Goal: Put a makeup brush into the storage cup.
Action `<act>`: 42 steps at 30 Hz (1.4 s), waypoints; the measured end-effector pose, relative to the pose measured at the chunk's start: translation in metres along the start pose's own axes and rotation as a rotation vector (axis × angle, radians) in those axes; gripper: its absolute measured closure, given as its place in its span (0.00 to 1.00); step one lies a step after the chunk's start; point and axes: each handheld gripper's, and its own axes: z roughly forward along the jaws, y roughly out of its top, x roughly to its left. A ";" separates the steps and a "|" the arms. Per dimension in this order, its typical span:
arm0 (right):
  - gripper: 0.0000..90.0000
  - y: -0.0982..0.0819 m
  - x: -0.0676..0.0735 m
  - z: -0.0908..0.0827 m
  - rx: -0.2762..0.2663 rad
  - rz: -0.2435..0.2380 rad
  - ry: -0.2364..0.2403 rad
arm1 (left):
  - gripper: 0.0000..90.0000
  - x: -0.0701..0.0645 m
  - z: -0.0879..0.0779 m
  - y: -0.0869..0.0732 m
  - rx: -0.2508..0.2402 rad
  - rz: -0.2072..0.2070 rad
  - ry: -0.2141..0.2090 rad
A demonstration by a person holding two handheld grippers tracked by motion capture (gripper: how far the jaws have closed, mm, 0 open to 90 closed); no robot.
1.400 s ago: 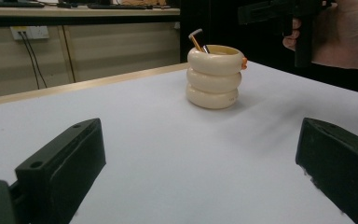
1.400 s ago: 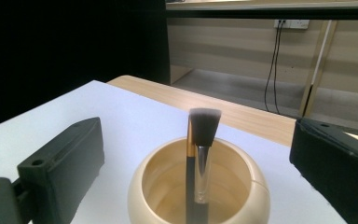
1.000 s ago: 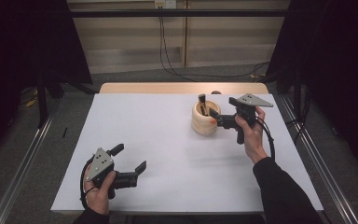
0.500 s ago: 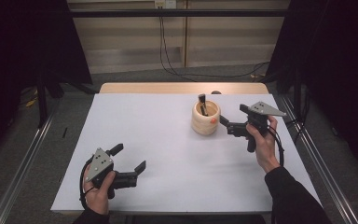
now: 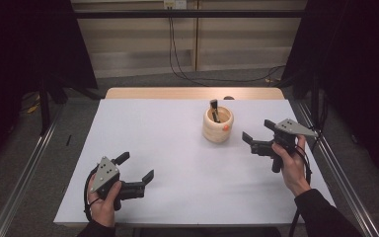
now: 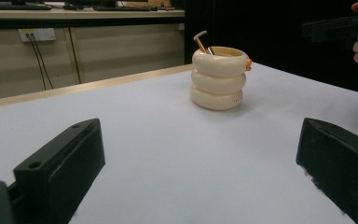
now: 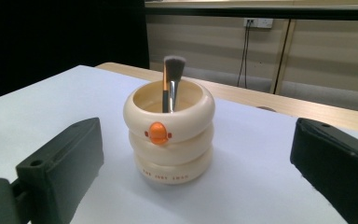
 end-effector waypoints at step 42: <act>0.01 -0.056 0.002 -0.109 0.029 0.054 -0.081 | 0.01 0.001 -0.024 -0.005 -0.014 -0.011 0.058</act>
